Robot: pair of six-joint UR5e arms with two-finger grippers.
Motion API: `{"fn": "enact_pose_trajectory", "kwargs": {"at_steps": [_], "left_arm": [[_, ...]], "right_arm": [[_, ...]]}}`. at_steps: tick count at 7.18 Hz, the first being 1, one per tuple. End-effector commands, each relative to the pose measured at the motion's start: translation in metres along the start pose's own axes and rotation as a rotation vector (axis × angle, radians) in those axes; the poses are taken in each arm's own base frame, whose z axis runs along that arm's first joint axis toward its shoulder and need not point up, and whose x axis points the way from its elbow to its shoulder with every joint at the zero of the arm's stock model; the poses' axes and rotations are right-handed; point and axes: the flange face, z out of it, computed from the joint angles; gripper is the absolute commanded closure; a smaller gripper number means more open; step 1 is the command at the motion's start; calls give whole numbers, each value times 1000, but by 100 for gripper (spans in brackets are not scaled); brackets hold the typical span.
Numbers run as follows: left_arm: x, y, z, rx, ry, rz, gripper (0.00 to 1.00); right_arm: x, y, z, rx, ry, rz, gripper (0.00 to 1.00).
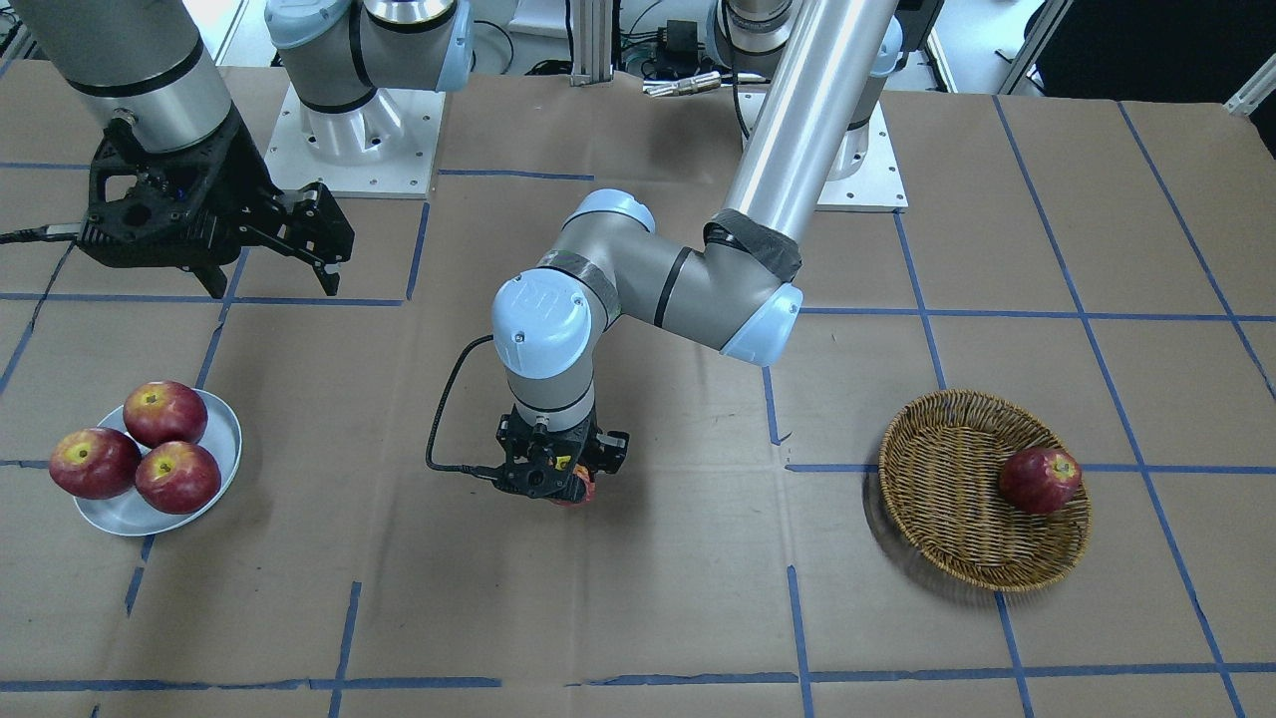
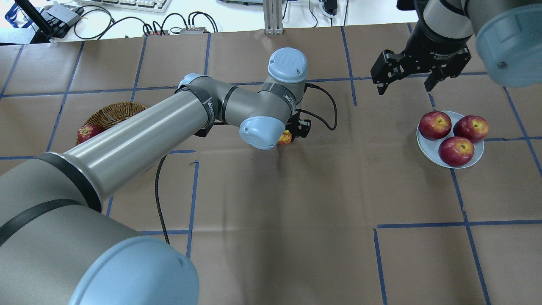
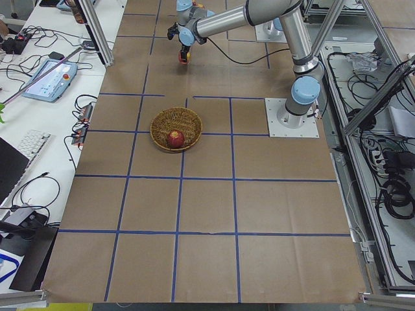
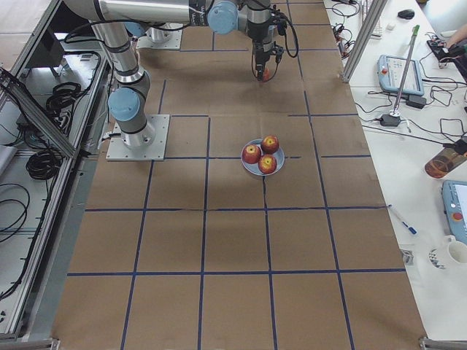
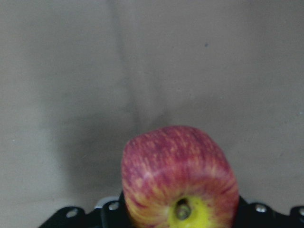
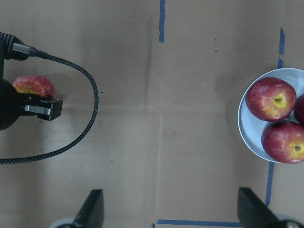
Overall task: Transfer apple from basket to plate
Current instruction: 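Carry the apple with the left gripper to the table center and set it down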
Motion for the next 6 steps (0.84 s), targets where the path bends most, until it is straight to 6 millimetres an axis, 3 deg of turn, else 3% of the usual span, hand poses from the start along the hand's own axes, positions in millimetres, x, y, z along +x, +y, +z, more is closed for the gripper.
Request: {"fn": "enact_pose_trajectory", "kwargs": {"at_steps": [1,2,3,4,6], "left_arm": [[-2,0,-7,7,2,-2,2],[-3,1,-20,5,-2,-2,1],[-19,1,-70,-1,-3,-20,1],[-51,13,-131,1,1,-57,2],[-143,76,-267,5,3,-16,1]], "right_arm": [[0,0,0,0,0,0,0],[0,0,0,0,0,0,0],[0,0,0,0,0,0,0],[0,0,0,0,0,1,0],[0,1,1,-5,0,2,0]]}}
